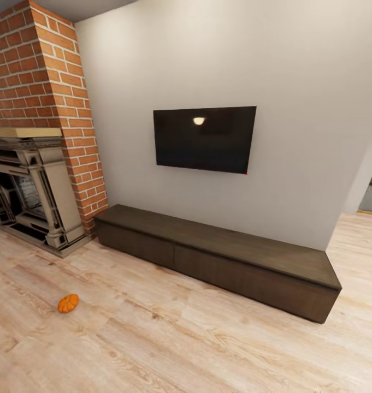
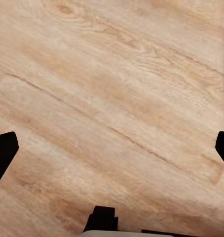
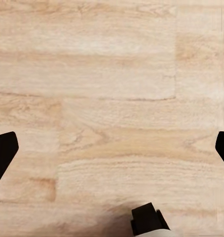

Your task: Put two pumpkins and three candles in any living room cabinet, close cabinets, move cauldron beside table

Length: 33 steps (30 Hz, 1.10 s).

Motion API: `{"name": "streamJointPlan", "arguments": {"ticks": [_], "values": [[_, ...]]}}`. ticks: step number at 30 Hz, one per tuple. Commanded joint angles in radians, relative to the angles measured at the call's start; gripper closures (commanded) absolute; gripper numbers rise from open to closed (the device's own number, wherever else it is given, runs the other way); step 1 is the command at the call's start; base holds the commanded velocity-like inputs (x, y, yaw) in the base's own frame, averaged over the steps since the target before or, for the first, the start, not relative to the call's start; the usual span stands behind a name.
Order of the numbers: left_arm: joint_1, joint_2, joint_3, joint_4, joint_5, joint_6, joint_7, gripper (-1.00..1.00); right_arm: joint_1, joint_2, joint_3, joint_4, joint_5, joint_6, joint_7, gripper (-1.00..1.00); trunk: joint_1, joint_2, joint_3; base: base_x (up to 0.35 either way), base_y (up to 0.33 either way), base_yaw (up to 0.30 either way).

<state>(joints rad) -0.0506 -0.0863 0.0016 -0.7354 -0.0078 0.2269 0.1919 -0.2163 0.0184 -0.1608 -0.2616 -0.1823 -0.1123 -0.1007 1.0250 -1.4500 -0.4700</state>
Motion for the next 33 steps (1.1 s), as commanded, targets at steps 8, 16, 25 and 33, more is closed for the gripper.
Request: {"name": "streamJointPlan", "arguments": {"ticks": [8,16,25,33], "values": [[0.000,0.000,0.000,-0.001,0.001,0.016,-0.002,-1.00,0.001,0.000,0.001,0.005,-0.002,0.000,0.000,-1.00,0.000,0.000,0.000,0.000,0.000,-0.272],[0.000,0.002,0.002,-0.009,0.000,0.019,-0.002,-1.00,0.001,0.000,0.000,0.008,-0.002,-0.001,-0.001,-1.00,0.000,0.000,0.000,0.081,0.015,-0.278],[0.000,0.002,0.003,-0.028,0.000,0.036,-0.001,-1.00,0.002,0.000,0.000,0.009,-0.002,-0.001,-0.001,-1.00,0.000,0.000,0.000,0.096,0.047,-0.279],[0.000,0.002,0.003,-0.029,0.000,0.038,-0.002,-1.00,0.002,0.000,0.000,0.010,-0.002,-0.001,-0.001,-1.00,0.000,0.000,0.000,0.007,0.001,-0.279]]}}
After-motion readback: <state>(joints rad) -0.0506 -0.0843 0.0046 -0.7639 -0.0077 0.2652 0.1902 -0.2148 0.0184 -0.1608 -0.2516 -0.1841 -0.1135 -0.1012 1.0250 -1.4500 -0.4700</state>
